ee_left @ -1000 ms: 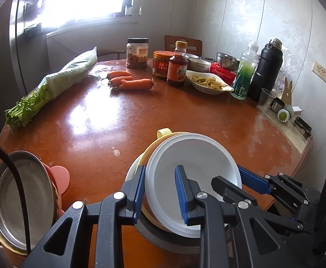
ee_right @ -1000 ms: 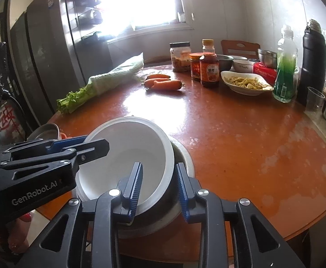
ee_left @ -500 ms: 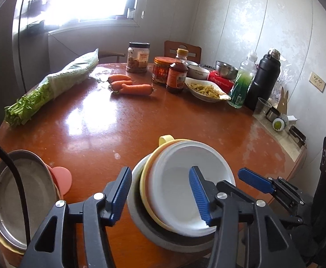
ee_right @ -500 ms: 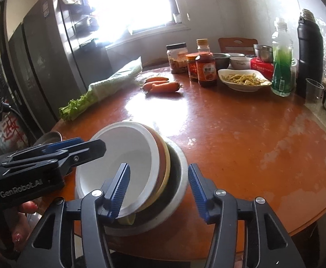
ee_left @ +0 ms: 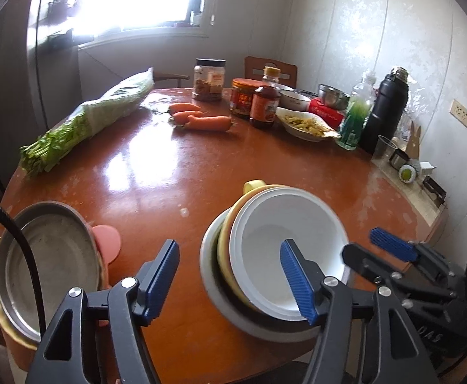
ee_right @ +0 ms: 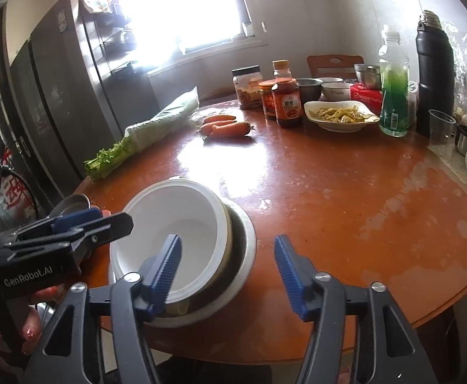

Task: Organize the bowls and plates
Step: 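Open both grippers and withdraw from the white bowl, then close both grippers on the rim of the nested bowl stack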

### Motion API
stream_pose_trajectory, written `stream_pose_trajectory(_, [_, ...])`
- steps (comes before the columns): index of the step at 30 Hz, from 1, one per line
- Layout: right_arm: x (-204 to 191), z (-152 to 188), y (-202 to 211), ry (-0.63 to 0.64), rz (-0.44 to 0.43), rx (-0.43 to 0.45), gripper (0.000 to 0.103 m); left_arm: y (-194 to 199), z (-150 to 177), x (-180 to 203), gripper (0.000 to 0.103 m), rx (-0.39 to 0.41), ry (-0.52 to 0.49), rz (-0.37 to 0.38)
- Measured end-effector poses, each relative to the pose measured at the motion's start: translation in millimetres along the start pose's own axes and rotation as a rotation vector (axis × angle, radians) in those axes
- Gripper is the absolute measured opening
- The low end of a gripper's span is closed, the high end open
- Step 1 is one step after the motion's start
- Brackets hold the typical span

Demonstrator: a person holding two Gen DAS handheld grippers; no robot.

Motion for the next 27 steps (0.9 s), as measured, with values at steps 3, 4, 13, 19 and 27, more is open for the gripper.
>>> stream_pose_trajectory(3, [1.0, 1.3, 1.7, -0.005, -0.007, -0.001, 0.069, 0.0, 8.2, -7.6, 0.073, -0.006, 0.011, -0.016])
stream_pose_trajectory(4, [1.6, 1.9, 1.1, -0.009, -0.007, -0.004, 0.069, -0.7, 10.6, -9.8, 0.073, -0.012, 0.017, -0.02])
stream_pose_trajectory(13, [0.7, 7.7, -9.8, -0.016, -0.011, -0.041, 0.07, -10.1, 19.2, -9.4, 0.078, -0.045, 0.049, 0.005])
stream_pose_trajectory(19, [2.9, 9.7, -14.4, -0.025, -0.016, -0.05, 0.07, -17.7, 18.6, -7.9, 0.081, -0.057, 0.063, 0.004])
stream_pose_trajectory(27, [4.6, 9.7, -26.1, -0.049, -0.057, -0.074, 0.07, -39.8, 22.1, -11.6, 0.081, -0.112, 0.088, -0.016])
Point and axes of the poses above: each gripper's, at about its wrist camera, not at the fingertips, and y roughly against the way its jaws point, x to its right, z to its underside, the point moved 3 cm from there along -y, roughly the way its jaws point, and after that the axes turned 4 degrees about y, right-handed, at the moved point
